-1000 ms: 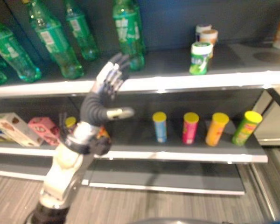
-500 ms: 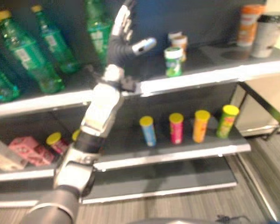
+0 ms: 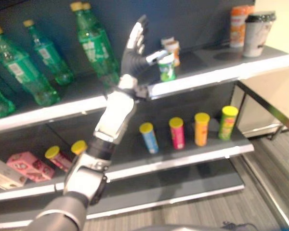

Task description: Put the goods on the table back onto the shelves and tidy them up.

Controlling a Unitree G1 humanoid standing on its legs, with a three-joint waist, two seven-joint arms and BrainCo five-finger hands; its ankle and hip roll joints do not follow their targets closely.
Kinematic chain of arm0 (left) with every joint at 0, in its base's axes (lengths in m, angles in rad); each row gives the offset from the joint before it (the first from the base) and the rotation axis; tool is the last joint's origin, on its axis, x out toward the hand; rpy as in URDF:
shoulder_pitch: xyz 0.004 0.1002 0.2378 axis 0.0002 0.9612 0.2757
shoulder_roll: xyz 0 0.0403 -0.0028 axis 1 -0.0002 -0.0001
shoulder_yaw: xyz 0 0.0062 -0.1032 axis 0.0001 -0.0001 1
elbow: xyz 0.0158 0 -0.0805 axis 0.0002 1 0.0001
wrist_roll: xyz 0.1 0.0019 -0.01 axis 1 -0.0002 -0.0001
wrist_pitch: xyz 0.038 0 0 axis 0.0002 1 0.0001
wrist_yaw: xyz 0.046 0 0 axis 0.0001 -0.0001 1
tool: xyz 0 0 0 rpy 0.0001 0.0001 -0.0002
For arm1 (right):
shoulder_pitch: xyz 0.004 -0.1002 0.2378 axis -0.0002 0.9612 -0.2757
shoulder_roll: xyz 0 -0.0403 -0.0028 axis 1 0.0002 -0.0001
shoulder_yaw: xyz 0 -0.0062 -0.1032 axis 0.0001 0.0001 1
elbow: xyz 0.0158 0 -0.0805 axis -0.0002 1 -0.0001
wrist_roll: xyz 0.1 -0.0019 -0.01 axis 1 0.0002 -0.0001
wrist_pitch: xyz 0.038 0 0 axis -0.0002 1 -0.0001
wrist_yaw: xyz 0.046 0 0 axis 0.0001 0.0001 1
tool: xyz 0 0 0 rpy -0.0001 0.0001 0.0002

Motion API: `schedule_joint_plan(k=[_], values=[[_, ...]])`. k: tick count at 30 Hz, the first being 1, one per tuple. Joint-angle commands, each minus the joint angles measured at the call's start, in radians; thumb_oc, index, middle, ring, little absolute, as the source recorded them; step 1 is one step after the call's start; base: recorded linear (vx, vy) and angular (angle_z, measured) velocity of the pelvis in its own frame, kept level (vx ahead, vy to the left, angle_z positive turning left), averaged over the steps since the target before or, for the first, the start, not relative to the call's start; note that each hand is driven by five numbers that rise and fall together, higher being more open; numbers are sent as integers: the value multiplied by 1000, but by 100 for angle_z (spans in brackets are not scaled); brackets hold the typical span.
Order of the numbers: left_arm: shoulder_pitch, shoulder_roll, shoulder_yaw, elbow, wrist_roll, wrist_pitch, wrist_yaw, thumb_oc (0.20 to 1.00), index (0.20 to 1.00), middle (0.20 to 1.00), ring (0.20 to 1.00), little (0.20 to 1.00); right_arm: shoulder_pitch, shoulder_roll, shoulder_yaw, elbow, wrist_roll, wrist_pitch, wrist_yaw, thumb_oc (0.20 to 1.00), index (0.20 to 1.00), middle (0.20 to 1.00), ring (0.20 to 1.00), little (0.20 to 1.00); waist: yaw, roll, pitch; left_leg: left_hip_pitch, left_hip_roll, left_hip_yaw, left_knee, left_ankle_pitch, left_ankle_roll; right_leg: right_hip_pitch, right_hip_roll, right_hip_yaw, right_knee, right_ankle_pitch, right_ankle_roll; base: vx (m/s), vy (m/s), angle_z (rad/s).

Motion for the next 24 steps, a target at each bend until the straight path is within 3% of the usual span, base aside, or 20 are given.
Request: schedule_joint_plan(k=[1,24], values=[[-48,73,98,-5,108,-27,45,1000,1000,1000,1000,1000,-5,39,-7,42,17,-11,2,1000,1000,1000,1000,1000,11,-95,-7,-36,10,12,-1,-1,-41,58,-37,7,8,-76,16,-33,4,0],[28,17,24,84,-54,-21,-3,1000,1000,1000,1000,1000,5,44,-4,42,15,-1,-3,1000,1000,1000,1000,1000,-6,-98,-7,-32,18,26,-1,4,-38,58,-27,25,8,-73,9,6,-3,-1]])
